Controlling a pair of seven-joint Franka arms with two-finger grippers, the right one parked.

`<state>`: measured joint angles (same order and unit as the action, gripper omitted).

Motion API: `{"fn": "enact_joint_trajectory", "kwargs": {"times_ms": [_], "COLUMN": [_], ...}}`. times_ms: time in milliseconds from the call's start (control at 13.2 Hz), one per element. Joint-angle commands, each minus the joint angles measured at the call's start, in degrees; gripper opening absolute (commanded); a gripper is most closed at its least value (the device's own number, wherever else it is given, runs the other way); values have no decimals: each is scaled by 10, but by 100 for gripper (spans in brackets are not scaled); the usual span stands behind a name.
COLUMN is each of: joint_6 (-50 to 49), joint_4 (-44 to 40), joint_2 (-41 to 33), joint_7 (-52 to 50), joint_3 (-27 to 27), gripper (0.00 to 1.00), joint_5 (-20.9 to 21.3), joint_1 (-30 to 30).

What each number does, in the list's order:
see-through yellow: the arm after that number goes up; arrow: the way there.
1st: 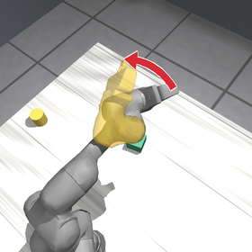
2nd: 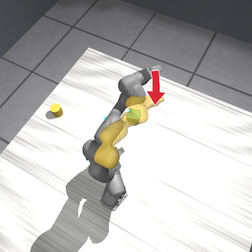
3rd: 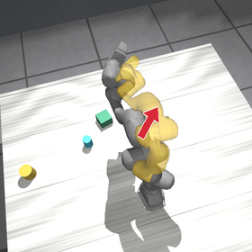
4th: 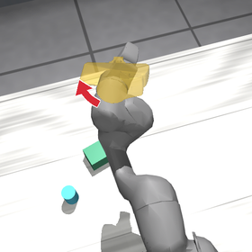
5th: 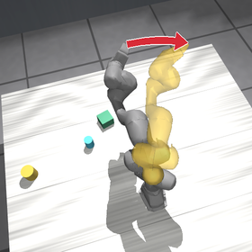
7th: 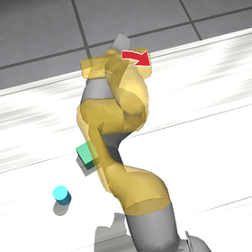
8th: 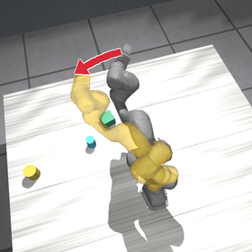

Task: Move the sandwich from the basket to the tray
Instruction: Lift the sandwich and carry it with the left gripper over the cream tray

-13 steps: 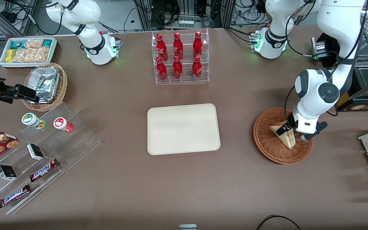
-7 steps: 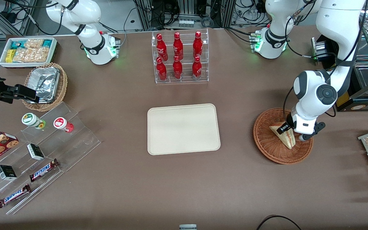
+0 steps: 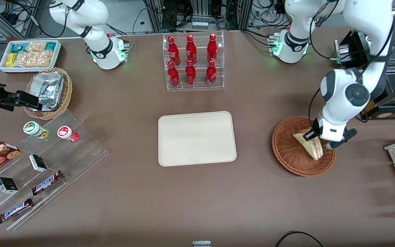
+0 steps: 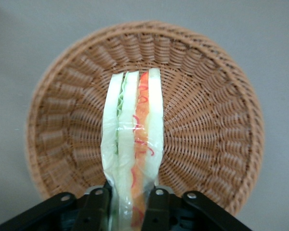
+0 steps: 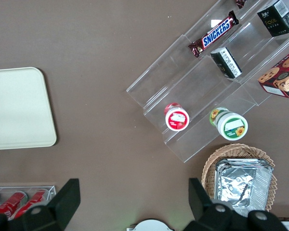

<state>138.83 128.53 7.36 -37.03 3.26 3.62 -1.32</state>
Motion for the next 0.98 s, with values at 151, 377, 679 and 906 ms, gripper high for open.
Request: {"fn": "enact_joint_trajectory", "kwargs": {"times_ms": [151,377,679,906], "joint_6": [-165,-253,-254,-255], "joint_4": [-70,-136,-158,-230], "joint_2": [-69,-64,-36,36], "joint_7": [-14,-27,-45,-73], "joint_3": [10,19,22,22], "gripper": [0,0,0,0], "joint_5": [11,10,8,-5], "joint_1": [-67,-137,-262,-319]}}
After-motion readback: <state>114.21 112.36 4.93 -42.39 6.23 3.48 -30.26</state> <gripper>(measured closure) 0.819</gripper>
